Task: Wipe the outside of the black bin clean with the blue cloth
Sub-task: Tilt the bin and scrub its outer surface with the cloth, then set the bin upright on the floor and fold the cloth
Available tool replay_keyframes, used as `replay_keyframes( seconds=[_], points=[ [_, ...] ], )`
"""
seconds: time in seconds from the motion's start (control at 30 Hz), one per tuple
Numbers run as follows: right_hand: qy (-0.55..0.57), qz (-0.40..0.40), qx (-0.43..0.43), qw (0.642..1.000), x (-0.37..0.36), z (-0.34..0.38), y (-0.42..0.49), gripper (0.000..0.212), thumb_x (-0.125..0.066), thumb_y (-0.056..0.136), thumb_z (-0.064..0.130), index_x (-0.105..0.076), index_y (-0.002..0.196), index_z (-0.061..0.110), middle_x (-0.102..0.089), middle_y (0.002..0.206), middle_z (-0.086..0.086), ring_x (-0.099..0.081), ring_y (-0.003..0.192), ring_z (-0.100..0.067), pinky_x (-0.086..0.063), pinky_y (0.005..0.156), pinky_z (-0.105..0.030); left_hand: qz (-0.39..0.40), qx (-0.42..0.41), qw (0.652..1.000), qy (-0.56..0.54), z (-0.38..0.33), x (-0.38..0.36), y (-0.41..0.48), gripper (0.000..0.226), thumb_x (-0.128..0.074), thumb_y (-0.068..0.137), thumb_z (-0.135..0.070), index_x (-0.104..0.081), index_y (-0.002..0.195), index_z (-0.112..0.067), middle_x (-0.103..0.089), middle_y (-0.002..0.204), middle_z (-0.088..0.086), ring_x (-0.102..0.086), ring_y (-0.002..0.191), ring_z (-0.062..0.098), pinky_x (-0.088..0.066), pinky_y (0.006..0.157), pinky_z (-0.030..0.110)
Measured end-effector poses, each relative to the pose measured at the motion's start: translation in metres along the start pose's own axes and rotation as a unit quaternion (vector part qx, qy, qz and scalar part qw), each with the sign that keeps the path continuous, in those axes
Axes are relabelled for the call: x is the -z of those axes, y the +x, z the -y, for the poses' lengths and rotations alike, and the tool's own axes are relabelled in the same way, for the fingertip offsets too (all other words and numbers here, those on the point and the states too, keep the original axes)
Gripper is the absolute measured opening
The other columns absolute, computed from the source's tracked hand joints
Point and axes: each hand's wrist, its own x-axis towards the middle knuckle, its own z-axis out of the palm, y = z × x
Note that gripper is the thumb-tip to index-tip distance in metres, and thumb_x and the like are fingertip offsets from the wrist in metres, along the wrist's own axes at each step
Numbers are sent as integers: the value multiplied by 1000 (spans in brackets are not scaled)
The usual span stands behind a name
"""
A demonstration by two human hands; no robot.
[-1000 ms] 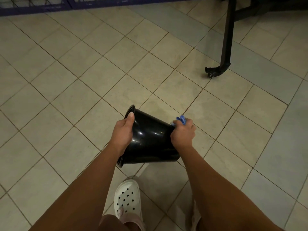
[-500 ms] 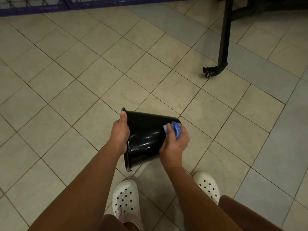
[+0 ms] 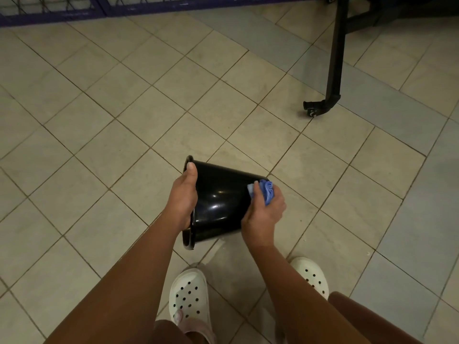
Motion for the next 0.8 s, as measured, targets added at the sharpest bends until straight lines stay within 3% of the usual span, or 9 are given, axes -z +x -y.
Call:
replay_keyframes(
  seconds=[0.1, 0.23, 0.4, 0.63, 0.8],
  points=[
    [-88, 16, -20, 996, 2, -19, 7, 47, -48, 90, 31, -42, 136, 22, -28, 142, -10, -26, 128, -24, -28, 107, -41, 7, -10, 1000, 23, -1, 8, 1, 55, -32, 92, -69, -60, 110, -25, -65, 112, 10, -62, 107, 30, -49, 98, 56],
    [-201, 61, -40, 977, 1, -44, 13, 61, -64, 84, 10, -38, 138, 20, -19, 143, -17, -23, 125, -31, -27, 104, -44, 16, -27, 998, 46, 2, 17, 4, 56, -37, 94, -65, -61, 119, -21, -65, 114, 10, -63, 107, 31, -50, 97, 55],
    [-262, 69, -97, 958, 4, -56, 18, 49, -55, 88, 11, -39, 134, 20, -21, 138, -17, -29, 114, -30, -32, 97, -41, -2, -47, 994, 95, -4, 24, 9, 53, -37, 98, -59, -55, 132, -24, -62, 117, 5, -58, 112, 27, -45, 102, 50],
    [-273, 78, -119, 951, 6, -65, 11, 39, -50, 92, 12, -44, 129, 20, -24, 136, -16, -31, 113, -30, -33, 96, -42, -46, -100, 967, 231, -12, 35, 18, 42, -31, 103, -48, -57, 121, -20, -60, 119, 6, -55, 113, 27, -44, 102, 49],
    [-266, 77, -106, 955, 3, -66, 7, 35, -49, 92, 11, -47, 126, 20, -25, 135, -16, -31, 112, -30, -34, 94, -43, -105, -132, 920, 354, -20, 32, 24, 37, -30, 105, -39, -51, 104, -10, -53, 94, 8, -51, 82, 20, -38, 76, 37]
  ],
)
